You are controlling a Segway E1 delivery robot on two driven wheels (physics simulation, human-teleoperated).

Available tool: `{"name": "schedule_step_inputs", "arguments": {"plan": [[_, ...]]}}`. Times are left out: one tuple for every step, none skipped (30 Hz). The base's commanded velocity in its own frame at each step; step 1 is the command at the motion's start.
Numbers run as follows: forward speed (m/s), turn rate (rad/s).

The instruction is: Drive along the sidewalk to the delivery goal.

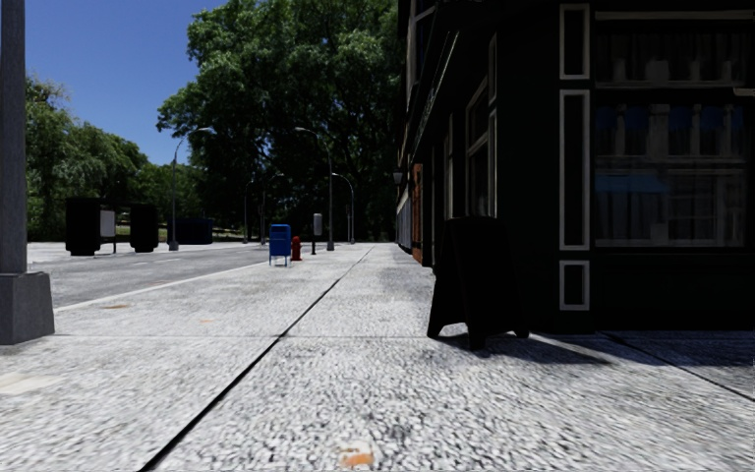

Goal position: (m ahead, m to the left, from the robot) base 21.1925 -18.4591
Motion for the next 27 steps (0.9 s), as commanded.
{"name": "schedule_step_inputs", "arguments": {"plan": [[1.53,0.0],[1.53,0.0],[1.53,0.0],[1.53,0.0],[1.53,0.0],[1.53,0.0],[1.53,0.0],[1.53,0.0],[1.53,0.0],[1.53,0.0],[1.53,0.0],[1.53,0.0],[1.53,0.0],[1.58,0.0],[1.58,0.0],[1.73,0.0],[2.0,0.0],[2.0,0.0],[2.0,0.0],[2.0,0.0],[2.0,0.0],[2.0,0.0],[2.0,0.0],[2.0,0.0],[2.0,0.0],[2.0,0.0],[2.0,0.0]]}}
